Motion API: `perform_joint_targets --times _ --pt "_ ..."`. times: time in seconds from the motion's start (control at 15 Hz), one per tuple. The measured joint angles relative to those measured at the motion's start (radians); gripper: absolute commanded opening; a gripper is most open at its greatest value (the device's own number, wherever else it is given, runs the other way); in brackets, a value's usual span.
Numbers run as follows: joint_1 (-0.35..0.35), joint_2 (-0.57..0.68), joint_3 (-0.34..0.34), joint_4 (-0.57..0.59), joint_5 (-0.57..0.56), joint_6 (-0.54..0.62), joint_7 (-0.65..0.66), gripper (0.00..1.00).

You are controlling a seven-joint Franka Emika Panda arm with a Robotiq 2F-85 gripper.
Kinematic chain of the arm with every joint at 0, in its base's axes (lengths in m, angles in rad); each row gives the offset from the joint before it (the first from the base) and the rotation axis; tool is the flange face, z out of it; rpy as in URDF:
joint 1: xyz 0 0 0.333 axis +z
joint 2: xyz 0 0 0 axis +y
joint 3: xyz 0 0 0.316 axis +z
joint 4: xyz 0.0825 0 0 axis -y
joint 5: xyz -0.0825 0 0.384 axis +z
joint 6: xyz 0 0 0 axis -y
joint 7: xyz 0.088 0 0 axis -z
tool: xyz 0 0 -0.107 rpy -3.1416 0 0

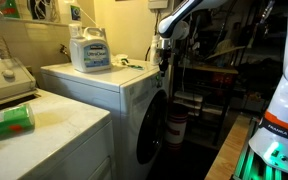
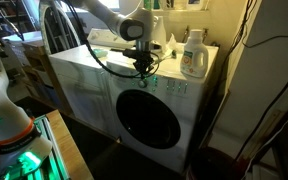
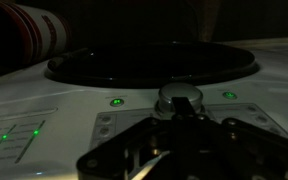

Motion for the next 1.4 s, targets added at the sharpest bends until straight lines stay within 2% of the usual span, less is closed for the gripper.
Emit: perform_joint_targets --times 0.4,0.93,1.4 --pt "-0.002 -0.011 -0.010 -0.021 -0.029 0.007 0.007 0.00" --pt "0.000 0.033 -0.005 -0.041 -0.038 0.147 0.009 0.00" --pt "-0.001 0.045 0.005 -0.039 -0.038 0.152 0.000 0.00"
